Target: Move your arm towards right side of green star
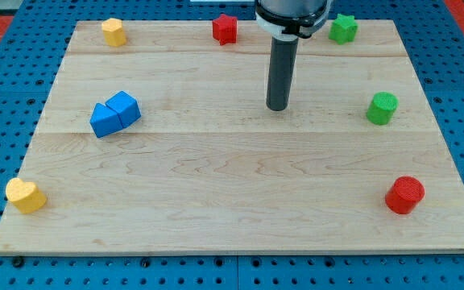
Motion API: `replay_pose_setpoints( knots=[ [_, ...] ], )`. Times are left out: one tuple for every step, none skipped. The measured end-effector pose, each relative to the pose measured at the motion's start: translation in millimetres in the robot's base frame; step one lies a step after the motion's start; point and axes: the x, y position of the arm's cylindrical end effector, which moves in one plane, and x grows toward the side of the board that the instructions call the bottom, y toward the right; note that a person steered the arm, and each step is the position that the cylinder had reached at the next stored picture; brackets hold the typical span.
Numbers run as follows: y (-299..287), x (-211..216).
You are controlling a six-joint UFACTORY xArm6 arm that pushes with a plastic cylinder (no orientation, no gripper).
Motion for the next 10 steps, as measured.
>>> replay_pose_setpoints(
  knots=[
    [16,-8],
    [135,-72],
    [198,-89],
    [211,-93],
    [214,-95],
    [239,-119],
    [277,-191],
    [271,-198],
    [209,-203],
    [155,-201]
  ],
)
